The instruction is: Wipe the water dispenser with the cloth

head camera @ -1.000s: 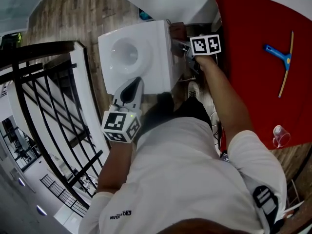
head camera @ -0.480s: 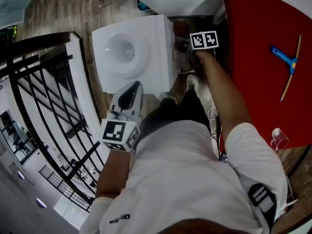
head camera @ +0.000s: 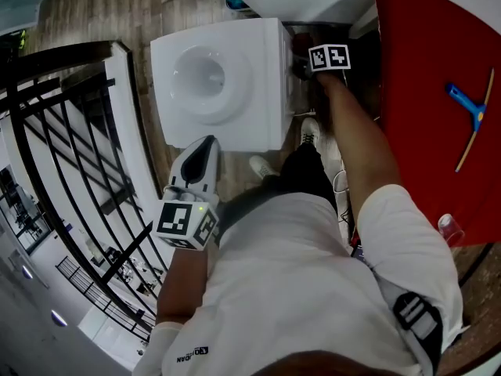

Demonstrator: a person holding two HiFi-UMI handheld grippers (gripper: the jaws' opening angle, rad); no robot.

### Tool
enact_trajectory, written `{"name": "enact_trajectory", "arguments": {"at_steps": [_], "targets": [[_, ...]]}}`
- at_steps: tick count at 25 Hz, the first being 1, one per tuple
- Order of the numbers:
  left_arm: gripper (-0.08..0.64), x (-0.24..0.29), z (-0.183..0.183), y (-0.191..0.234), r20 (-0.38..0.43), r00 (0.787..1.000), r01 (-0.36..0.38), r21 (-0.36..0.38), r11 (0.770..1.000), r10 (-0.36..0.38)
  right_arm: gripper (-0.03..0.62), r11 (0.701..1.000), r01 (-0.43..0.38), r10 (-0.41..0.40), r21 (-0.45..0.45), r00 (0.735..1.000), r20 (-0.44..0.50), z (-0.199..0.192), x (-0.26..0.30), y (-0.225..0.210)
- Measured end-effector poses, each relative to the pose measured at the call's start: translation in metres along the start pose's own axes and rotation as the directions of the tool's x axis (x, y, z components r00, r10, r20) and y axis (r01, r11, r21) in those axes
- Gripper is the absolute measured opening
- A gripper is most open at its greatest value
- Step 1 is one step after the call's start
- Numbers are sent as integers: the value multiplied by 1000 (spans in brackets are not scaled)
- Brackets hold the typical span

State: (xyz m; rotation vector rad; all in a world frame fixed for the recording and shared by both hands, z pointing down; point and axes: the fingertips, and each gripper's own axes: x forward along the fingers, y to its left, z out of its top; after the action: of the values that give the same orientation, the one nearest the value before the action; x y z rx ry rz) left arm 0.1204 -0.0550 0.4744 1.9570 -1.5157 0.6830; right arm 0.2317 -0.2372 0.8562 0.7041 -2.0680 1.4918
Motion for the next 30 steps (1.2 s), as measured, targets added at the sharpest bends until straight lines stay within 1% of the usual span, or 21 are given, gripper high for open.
{"name": "enact_trajectory", "arguments": {"at_steps": [4, 6, 9, 11, 15, 19, 24, 27, 30], "targets": [[0, -10, -3, 10, 17, 1000, -21, -38, 999, 22, 84, 999, 48, -48, 11, 998, -31, -6, 7, -10], [0, -15, -5, 12, 19, 1000, -24, -38, 999, 25, 84, 997, 79, -78, 5, 996, -45, -9, 7, -14], [0, -22, -10, 14, 27, 999, -17, -37, 999, 18, 84, 992, 120, -121, -30, 991, -62, -13, 4, -15], [0, -29, -13, 15, 40, 999, -9, -36, 999, 11, 84, 990, 131, -134, -61, 989, -56, -13, -1, -9], [0, -45, -21, 17, 68, 998, 23, -27, 999, -21, 84, 986, 143, -146, -86, 989, -20, -19, -22, 7], [0, -71, -33, 16, 81, 994, 69, -17, 997, -67, 84, 982, 168, -168, -87, 986, 9, -38, -52, 26], [-1, -101, -43, 23, 130, 981, 143, 24, 989, -145, 84, 976, 212, -206, -55, 972, 110, -47, -98, 51], [0, -120, -51, 30, 164, 971, 169, 32, 985, -172, 84, 974, 222, -212, -53, 966, 150, -65, -120, 71], [0, -143, -67, 40, 182, 963, 196, 34, 980, -199, 84, 971, 237, -229, -23, 955, 191, -97, -139, 93]]}}
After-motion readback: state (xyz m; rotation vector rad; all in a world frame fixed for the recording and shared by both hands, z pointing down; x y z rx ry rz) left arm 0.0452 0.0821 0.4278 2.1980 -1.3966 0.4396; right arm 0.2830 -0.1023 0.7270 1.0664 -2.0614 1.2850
